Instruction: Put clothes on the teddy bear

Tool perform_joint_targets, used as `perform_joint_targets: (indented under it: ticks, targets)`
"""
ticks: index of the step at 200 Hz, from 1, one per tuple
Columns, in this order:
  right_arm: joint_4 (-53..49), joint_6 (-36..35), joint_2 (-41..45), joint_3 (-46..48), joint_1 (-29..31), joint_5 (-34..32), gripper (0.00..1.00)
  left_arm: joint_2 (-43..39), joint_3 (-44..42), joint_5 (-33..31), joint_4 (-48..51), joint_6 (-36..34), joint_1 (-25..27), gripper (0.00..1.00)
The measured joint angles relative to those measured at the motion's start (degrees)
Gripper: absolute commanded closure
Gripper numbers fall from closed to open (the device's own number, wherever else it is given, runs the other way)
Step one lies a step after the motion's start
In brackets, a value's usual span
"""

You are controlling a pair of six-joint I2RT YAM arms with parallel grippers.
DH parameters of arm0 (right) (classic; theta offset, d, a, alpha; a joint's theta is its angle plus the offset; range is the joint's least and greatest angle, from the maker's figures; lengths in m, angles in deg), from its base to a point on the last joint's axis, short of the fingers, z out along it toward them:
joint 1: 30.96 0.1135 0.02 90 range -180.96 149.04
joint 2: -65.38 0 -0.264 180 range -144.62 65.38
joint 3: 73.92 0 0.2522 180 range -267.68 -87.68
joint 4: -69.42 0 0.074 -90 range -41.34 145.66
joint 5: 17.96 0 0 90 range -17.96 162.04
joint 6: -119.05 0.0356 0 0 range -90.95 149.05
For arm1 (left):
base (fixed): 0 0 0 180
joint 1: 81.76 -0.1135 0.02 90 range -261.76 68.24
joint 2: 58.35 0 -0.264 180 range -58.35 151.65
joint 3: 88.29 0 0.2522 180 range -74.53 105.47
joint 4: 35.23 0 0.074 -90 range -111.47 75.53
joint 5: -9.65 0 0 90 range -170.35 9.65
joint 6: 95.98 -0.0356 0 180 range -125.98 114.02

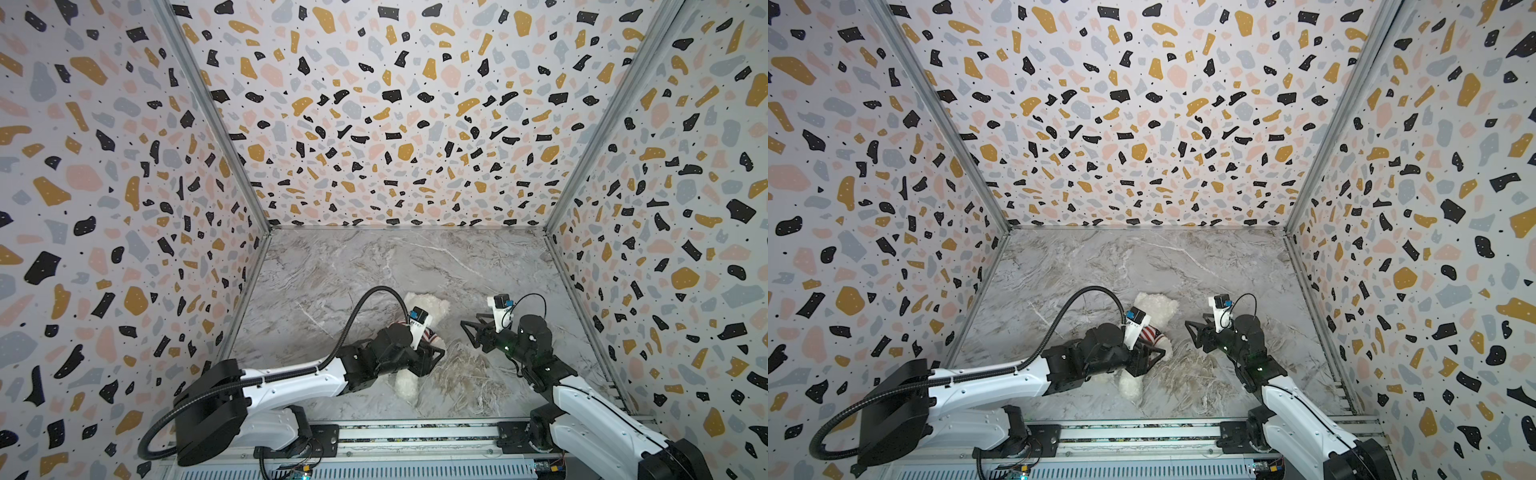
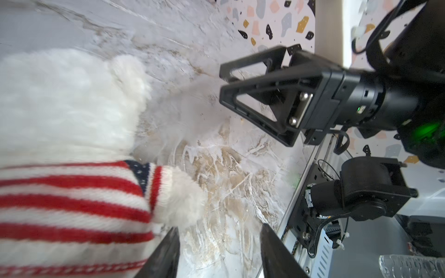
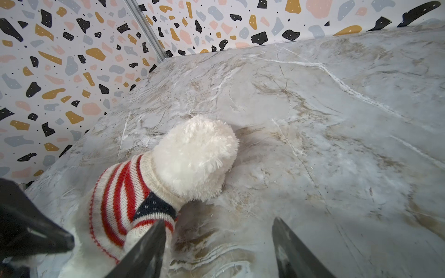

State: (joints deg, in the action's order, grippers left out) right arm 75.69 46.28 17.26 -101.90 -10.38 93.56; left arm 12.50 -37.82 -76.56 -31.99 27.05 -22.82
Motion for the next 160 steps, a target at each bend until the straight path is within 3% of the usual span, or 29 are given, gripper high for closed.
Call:
perform_joint_targets:
  ticks: [33,66,118,160]
  targets:
    - [0.0,-0.3,0.1,0.0,0.0,0.5,0.29,-5.5,-2.3,-0.9,3.8,0.7,-7.5,0.45]
    - [-0.4,-1.3,0.3,0.0,0.0,1.2,0.28,-5.9,-3.5,-1.7,6.8,2.3,-12.4,0.46]
    - [-1.0,-2.2,1.0,0.0,0.0,1.5,0.28,-1.8,-4.3,-1.3,7.6,3.9,-12.9,0.47]
    - [-1.3,-2.2,1.4,0.0,0.0,1.4,0.28,1.7,-4.2,-1.2,6.4,3.8,-10.8,0.56]
